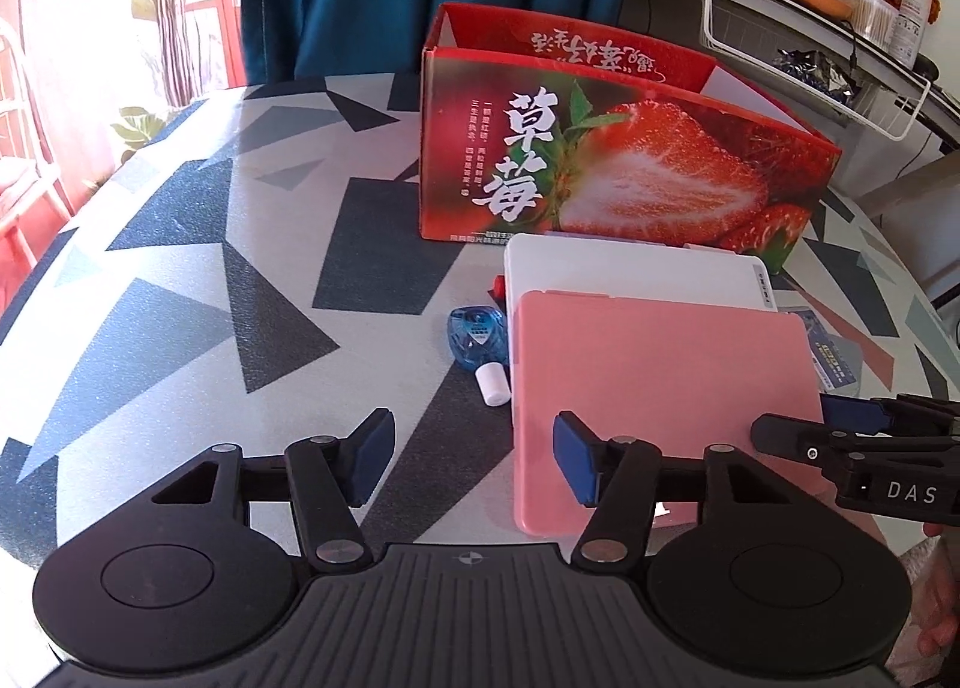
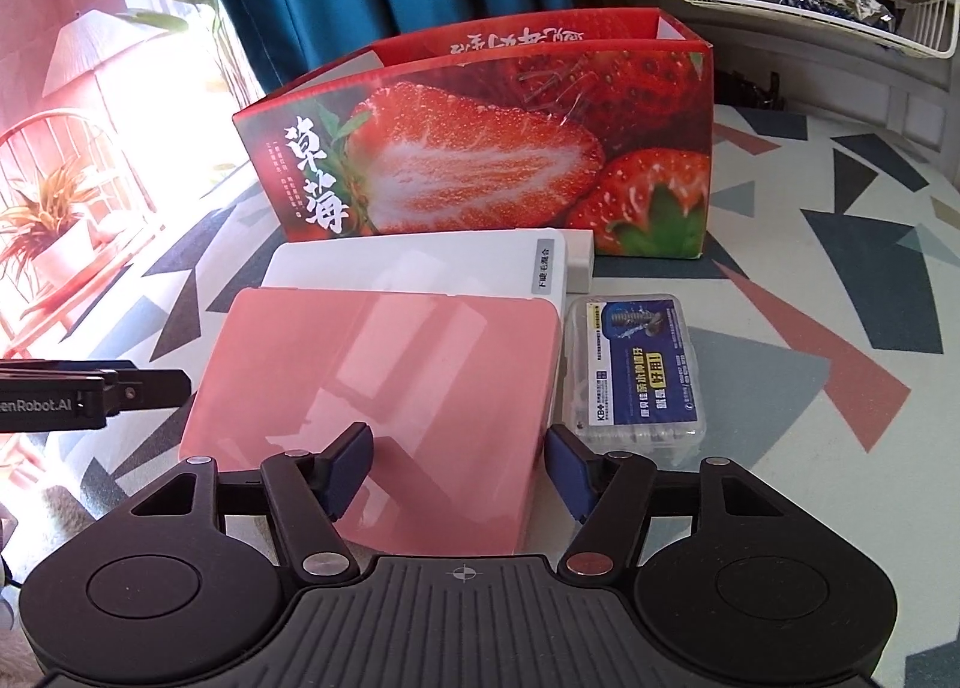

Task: Organize rigid objects
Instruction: 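Lower the right tool toward the pink tablet case and open its fingers, then grasp the pink tablet case with the right gripper and lift it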

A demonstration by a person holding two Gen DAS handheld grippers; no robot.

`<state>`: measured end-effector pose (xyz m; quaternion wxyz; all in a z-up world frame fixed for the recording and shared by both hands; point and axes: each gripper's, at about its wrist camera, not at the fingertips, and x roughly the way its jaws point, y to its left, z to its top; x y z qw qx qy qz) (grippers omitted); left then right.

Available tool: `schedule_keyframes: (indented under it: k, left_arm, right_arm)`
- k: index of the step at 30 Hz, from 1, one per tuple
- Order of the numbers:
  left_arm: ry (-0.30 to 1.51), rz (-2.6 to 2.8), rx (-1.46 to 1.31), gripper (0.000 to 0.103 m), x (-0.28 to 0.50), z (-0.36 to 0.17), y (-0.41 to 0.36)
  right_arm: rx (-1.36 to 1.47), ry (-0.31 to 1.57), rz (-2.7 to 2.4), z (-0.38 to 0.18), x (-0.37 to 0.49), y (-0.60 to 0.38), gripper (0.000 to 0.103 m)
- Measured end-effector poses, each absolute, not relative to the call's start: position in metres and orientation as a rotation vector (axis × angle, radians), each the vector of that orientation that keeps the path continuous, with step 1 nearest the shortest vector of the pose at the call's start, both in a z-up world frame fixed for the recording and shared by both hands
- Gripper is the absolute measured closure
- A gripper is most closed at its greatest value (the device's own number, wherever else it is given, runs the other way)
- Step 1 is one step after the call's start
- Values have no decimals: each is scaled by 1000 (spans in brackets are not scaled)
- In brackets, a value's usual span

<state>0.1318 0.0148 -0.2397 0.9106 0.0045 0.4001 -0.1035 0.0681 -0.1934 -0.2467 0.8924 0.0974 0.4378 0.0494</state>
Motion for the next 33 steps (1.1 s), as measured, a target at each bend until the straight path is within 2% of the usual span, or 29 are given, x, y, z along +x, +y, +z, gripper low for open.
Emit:
schedule_keyframes:
  k: [8, 25, 33]
  left_arm:
    - [841, -264, -78, 50, 144, -250, 11]
    - [819, -314, -121, 55, 142, -255, 1]
    - [761, -311, -69, 55, 132, -240, -2]
  right_arm:
    - [188, 888, 108, -246, 69, -192, 49]
    - [185, 883, 109, -246, 68, -192, 50]
    - [147, 855, 105, -237, 66, -189, 54]
